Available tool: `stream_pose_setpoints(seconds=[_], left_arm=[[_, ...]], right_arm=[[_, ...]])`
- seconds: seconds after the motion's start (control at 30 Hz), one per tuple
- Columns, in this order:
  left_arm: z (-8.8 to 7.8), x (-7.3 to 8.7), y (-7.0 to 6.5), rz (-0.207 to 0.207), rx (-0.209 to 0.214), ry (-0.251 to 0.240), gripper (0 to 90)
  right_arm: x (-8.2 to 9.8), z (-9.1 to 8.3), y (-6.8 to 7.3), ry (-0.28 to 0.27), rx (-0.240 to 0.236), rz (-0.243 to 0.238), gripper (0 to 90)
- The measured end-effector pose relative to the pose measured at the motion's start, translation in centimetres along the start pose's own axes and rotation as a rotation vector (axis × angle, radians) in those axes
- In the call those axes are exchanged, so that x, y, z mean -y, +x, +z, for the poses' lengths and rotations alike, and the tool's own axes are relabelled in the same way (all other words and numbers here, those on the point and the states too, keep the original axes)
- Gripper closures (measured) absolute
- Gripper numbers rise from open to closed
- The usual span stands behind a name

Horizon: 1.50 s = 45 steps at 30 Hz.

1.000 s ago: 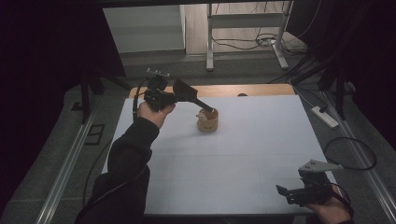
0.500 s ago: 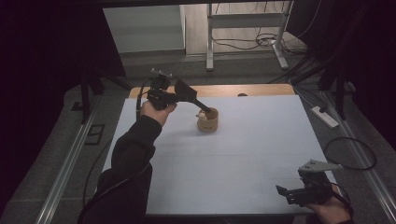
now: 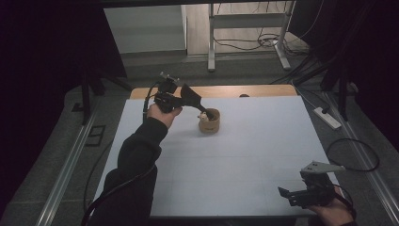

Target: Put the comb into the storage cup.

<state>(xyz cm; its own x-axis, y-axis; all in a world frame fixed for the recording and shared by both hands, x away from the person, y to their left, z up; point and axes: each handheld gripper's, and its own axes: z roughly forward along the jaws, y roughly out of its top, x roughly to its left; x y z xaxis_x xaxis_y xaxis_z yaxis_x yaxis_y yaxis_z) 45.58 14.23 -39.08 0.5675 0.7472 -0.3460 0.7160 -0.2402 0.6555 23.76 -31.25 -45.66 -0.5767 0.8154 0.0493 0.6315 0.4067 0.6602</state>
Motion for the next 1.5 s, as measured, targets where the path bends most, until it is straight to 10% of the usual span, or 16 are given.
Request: stream_pose_setpoints(seconds=[0.87,1.5], left_arm=[[2.1,1.5,1.5,-0.068,0.044,-0.016,82.6],[1.9,2.2,1.8,-0.038,0.013,-0.05,78.2]], right_arm=[[0.0,0.1,0.0,0.006,-0.009,-0.004,0.0],[0.0,0.1,0.1,0.005,-0.008,-0.009,0.0]])
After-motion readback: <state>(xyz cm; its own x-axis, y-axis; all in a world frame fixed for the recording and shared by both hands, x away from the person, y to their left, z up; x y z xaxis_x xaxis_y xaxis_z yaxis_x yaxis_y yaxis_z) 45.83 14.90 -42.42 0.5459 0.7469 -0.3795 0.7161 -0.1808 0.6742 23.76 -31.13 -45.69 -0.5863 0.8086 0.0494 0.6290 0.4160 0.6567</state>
